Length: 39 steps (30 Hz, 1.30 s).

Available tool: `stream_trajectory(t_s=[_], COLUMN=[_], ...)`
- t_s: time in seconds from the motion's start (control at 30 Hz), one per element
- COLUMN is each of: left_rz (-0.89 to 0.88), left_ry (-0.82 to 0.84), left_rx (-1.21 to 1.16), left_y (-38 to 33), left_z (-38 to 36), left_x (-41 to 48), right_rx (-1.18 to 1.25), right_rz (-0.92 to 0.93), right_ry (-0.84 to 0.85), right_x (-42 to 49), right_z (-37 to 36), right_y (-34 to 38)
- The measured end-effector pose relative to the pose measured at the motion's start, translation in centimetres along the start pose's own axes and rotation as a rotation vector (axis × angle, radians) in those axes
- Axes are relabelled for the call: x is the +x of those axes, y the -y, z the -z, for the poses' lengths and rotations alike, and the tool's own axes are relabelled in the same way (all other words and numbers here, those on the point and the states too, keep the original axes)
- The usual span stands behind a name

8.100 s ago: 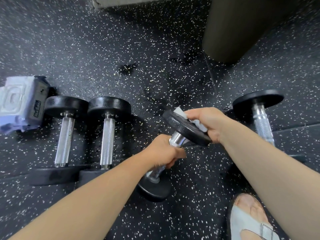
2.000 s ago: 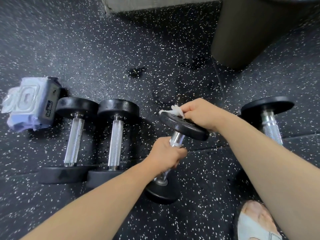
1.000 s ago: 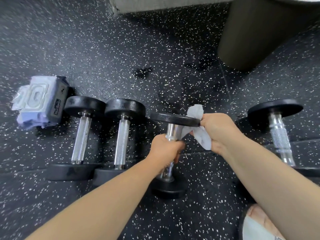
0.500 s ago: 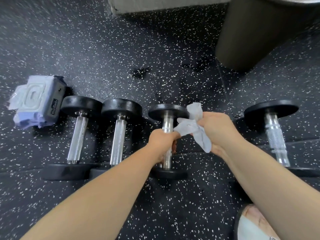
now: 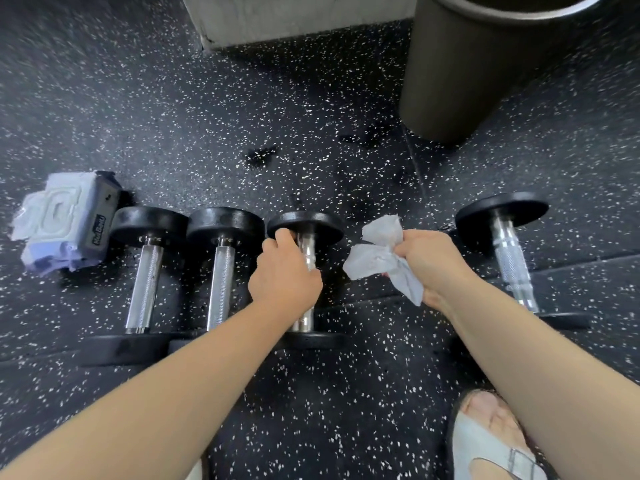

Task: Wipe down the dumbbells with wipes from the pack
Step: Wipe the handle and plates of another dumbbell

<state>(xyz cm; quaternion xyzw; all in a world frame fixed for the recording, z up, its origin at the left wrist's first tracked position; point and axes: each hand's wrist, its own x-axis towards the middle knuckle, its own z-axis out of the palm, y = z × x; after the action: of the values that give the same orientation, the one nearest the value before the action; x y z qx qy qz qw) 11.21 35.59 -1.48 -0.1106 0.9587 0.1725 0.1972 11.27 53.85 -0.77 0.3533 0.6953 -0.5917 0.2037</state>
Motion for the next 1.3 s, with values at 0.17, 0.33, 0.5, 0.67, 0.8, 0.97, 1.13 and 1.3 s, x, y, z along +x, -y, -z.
stream_trajectory(t_s=[0.17,0.33,0.5,0.67,0.8,0.97,1.13,1.3], left_rz=[-0.148,-0.143,-0.076,-0.097,-0.064,-0.148,0.012,0.198], left_ry=[-0.095,-0.064,-0.052,-0.069,-0.070,0.144,0.679,0.816], left_rx=[0.013,-0.117,-0.154,-0.048,-0.025,-0.338,-0.762,-1.008], left_y=[-2.2,-5.0,-6.6,-7.0,-6.0,-8.1,-13.8,-13.9], left_z=[0.1,-1.1,-2.2,-2.8,-2.5,-3.8,-7.2,-7.0], left_x=[-0.9,-1.0,-0.7,-1.1,-1.5,-2.2,-3.3,-3.2], right_rx=[-0.018,-0.319,-0.572,-0.485,-0.491,-0.432,-0.343,-0.031], right_rz=[0.075,0.131,-0.011,-0.135,-0.138,-0.149,-0.088,-0.163], right_ry=[-0.167,-0.443,-0.460,-0.189,-0.127,-0.102,-0.037,0.047], right_x=[0.9,1.4,2.3,3.1,2.8,2.5,2.4,2.3], right_z=[4.7,11.6,15.7,14.9,14.6,13.8,12.1,11.2], right_y=[0.7,0.5,-0.4,-1.3,-0.9,-0.7,-1.2,-2.0])
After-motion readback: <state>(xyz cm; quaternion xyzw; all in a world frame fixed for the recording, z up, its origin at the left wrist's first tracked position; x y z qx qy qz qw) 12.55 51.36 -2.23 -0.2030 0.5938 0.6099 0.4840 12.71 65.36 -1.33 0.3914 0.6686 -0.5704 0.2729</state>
